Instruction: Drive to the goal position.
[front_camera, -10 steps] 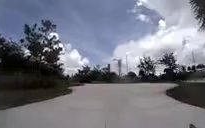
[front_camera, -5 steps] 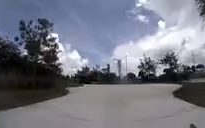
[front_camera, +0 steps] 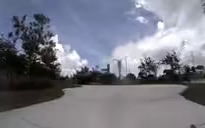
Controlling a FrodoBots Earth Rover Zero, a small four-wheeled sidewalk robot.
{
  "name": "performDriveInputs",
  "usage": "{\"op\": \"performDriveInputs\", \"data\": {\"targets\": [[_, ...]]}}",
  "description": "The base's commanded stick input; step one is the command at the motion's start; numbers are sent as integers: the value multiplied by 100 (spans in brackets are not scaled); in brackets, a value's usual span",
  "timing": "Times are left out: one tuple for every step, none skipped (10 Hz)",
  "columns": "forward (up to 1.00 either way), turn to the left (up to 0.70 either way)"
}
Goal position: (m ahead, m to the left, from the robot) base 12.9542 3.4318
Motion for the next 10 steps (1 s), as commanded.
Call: {"op": "performDriveInputs", "data": {"targets": [[85, 34], [85, 34], [85, 30], [85, 0], [85, 0], [85, 0], [85, 0], [85, 0], [85, 0], [85, 0]]}}
